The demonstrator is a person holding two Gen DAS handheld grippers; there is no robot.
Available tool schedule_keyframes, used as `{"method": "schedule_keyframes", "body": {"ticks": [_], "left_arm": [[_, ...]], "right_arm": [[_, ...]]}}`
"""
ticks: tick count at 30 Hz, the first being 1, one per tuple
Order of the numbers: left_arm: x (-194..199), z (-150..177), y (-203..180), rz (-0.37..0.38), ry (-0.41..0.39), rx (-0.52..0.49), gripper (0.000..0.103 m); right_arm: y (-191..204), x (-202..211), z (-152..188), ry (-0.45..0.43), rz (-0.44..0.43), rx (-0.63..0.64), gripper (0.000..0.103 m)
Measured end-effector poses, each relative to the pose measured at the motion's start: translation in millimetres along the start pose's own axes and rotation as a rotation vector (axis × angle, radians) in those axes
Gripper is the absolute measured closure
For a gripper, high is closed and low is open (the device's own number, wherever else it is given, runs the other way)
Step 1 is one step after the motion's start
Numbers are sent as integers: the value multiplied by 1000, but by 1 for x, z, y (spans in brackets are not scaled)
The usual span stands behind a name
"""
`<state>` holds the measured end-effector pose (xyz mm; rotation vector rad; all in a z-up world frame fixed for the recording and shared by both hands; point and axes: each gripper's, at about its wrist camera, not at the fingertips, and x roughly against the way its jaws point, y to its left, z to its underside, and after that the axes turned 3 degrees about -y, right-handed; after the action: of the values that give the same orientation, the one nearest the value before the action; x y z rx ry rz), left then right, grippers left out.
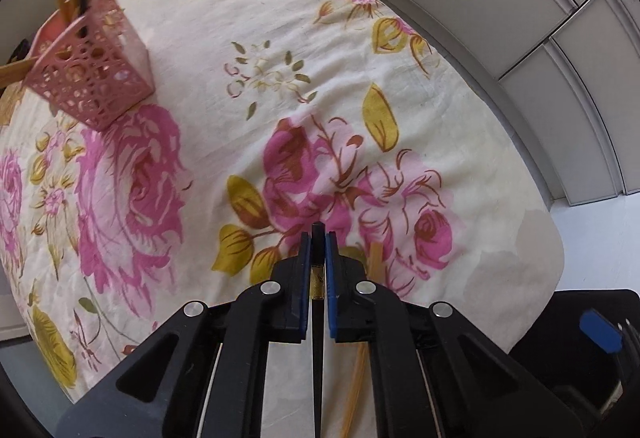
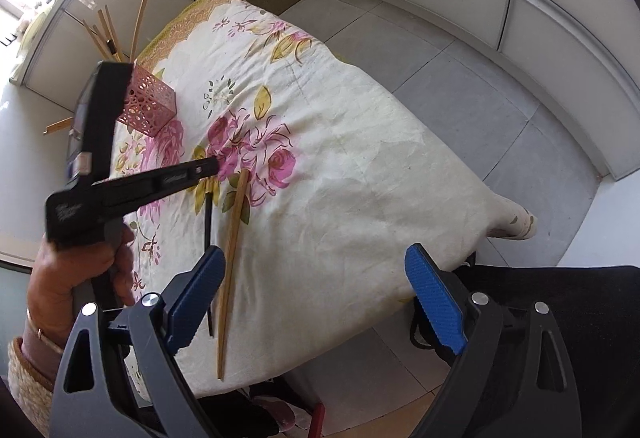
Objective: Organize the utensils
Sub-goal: 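Grasp the black-tipped chopstick with the left tool while the right tool grasps the wooden one, then insert the left tool's chopstick into the pink cup while the right tool lifts its chopstick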
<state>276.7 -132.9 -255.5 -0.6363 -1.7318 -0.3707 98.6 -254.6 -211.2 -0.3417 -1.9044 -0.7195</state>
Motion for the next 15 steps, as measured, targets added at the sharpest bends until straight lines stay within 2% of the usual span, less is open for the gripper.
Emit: {"method": "schedule_keyframes", "body": {"ticks": [4,7,10,11,15], "left_arm": [[38,28,33,27,-81,70,97],[64,46,48,31,-138,98,97],[86,53,56,21,-186,105,97],[94,57,61,20,-202,105,97],[116,71,59,16,-262,94,97]], "right_arm": [[24,-28,-17,60,18,4,15],[42,-55,-32,136,19,-22,31],[57,-81,-42,214,51,-50,55],[62,-89,-43,233,66,-60,59],[73,-106,-47,217,158,-58,60]]}}
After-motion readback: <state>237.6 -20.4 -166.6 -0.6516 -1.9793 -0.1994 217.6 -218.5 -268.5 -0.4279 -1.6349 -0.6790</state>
